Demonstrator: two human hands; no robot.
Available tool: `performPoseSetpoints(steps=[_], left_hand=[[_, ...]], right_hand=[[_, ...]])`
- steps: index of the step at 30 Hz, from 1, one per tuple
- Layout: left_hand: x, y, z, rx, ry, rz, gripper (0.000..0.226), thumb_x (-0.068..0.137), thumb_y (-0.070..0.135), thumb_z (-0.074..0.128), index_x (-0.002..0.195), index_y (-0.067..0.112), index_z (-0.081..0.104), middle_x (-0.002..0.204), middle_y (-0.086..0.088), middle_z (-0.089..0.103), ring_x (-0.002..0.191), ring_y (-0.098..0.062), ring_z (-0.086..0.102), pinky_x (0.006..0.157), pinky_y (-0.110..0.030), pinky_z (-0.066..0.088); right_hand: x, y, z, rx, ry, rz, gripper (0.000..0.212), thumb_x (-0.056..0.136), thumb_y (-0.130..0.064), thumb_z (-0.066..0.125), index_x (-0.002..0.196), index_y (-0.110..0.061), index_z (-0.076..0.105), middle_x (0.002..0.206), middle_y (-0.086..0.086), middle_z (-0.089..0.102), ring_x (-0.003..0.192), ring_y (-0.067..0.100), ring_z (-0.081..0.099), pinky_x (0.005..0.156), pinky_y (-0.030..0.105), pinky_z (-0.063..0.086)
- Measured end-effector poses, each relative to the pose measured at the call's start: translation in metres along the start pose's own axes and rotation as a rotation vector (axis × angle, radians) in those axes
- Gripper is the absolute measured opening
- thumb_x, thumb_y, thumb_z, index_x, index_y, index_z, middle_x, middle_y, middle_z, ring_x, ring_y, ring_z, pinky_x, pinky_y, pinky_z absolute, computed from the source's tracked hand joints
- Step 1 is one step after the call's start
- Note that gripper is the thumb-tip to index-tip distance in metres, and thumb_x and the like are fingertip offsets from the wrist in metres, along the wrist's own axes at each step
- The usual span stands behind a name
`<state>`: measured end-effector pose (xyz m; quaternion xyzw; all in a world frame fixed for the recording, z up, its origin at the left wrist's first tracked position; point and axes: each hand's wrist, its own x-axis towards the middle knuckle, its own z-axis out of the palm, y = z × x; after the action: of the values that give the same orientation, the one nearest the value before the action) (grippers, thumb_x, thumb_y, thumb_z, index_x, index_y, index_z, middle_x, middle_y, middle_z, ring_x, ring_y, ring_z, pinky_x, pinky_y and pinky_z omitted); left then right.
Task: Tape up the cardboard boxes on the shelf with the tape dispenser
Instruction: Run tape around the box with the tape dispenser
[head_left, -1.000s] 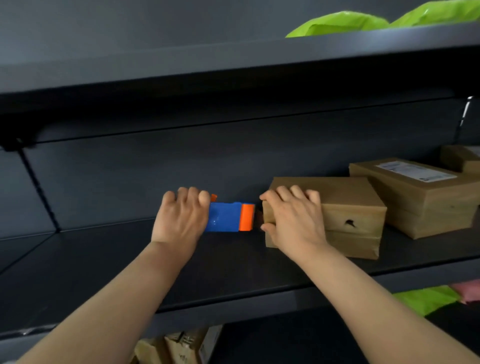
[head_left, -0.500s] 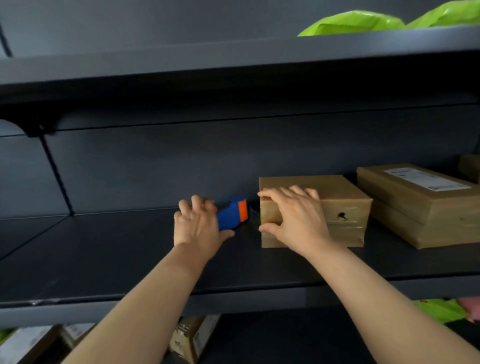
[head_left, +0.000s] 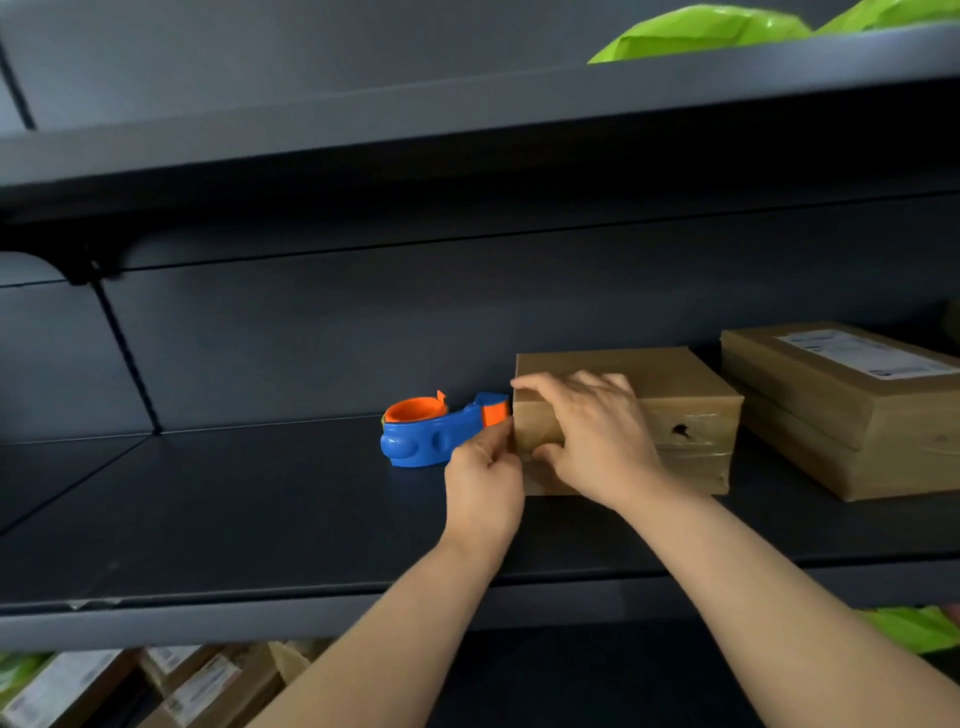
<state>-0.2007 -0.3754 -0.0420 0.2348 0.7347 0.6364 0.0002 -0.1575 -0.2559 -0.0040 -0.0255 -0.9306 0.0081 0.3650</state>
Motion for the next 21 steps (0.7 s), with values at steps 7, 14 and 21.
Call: performPoseSetpoints(steps=[7, 14, 21], left_hand=[[-0.006, 0.01, 0.023, -0.05, -0.066, -0.076, 0.077, 0.089, -0.002, 0.049, 0.154, 0.021, 0.014, 0.122, 0.007, 0.06, 0.109, -0.006, 0.058, 0.098, -0.023, 0.044], [0.006, 0.009, 0.041, -0.046, -0.05, 0.015, 0.068, 0.086, 0.048, 0.066, 0.144, 0.026, 0.037, 0.127, 0.014, 0.057, 0.113, 0.007, 0.053, 0.098, -0.015, 0.043], [0.011, 0.013, 0.055, 0.219, 0.182, 0.0, 0.088, 0.07, 0.038, 0.084, 0.142, 0.021, 0.037, 0.116, 0.016, 0.05, 0.114, -0.007, 0.049, 0.091, -0.018, 0.035]], right_hand=[[-0.012, 0.016, -0.013, 0.212, 0.043, 0.021, 0.1, 0.077, -0.028, 0.077, 0.154, -0.03, 0.013, 0.158, 0.0, 0.028, 0.147, 0.019, 0.021, 0.121, 0.04, 0.014], [-0.052, 0.073, -0.015, 0.515, 0.194, 0.668, 0.133, 0.067, -0.039, 0.086, 0.153, -0.022, -0.014, 0.163, 0.005, -0.005, 0.149, 0.023, 0.004, 0.119, 0.042, 0.015], [-0.064, 0.097, 0.002, 0.625, 0.002, 0.844, 0.064, 0.076, -0.043, 0.078, 0.126, -0.016, 0.05, 0.124, 0.003, 0.06, 0.118, 0.025, 0.056, 0.092, 0.033, 0.046]])
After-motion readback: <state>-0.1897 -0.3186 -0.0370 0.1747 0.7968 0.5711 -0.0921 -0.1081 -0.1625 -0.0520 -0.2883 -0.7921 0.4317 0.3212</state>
